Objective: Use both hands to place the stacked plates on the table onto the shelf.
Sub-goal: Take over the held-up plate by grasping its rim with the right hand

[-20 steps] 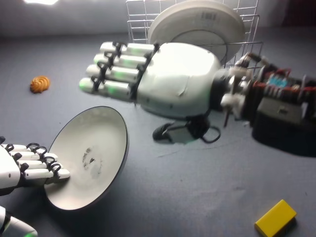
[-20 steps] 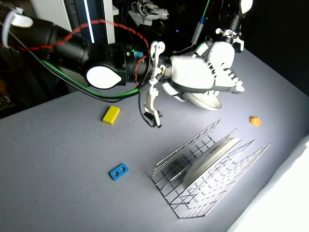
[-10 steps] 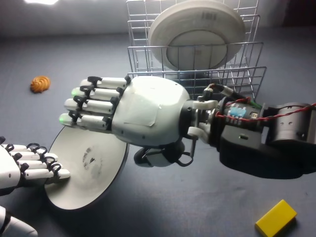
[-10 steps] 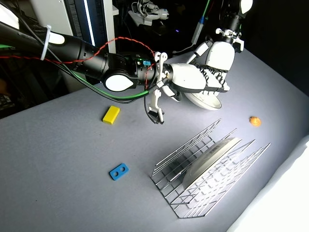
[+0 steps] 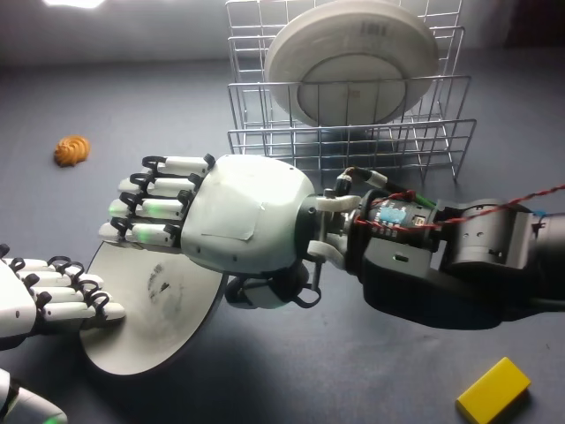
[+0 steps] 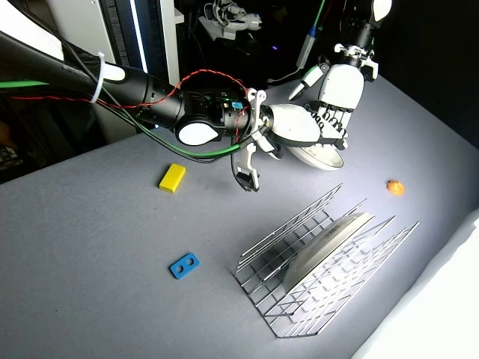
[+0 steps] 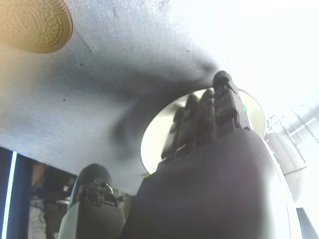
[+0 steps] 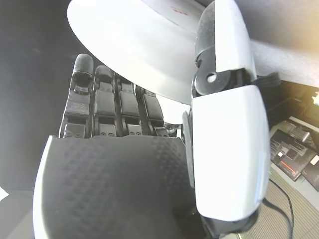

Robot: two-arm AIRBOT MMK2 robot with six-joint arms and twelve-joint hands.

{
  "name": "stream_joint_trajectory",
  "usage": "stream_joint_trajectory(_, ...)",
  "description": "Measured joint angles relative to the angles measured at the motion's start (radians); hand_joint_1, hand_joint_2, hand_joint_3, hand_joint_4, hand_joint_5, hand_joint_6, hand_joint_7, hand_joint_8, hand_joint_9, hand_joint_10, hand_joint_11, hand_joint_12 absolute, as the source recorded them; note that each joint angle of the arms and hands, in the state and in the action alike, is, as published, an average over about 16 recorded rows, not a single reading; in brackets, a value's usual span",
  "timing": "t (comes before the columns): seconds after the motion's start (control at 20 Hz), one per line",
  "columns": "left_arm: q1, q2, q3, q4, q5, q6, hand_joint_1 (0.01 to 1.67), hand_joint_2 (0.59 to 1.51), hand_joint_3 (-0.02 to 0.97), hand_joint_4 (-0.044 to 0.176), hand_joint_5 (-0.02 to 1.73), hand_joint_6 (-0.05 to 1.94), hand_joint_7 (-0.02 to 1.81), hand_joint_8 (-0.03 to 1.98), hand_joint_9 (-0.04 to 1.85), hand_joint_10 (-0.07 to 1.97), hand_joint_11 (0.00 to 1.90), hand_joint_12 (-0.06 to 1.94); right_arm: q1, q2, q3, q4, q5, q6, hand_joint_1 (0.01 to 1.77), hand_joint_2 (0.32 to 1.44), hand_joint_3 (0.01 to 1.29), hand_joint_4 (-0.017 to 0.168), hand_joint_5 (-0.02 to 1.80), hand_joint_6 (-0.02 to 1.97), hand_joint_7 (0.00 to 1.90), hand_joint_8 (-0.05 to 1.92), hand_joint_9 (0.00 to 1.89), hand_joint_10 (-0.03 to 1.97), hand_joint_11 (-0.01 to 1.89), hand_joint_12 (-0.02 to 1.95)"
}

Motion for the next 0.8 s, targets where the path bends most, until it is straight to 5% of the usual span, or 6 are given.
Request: stream_joint_trajectory(0.8, 0.005, 0.004, 0.0, -0.015, 0.003, 0.0, 0.01, 1.13, -0.001, -0.006, 0.01, -0.01, 0.02, 0.0, -0.02, -0.03, 0.03, 0.02, -0.014, -0.069, 0.052, 0.036, 0.004, -0.011, 1.12, 1.04, 0.01, 0.006, 0.52, 0.11, 0.53, 0.07, 0.52, 0.06, 0.15, 1.17)
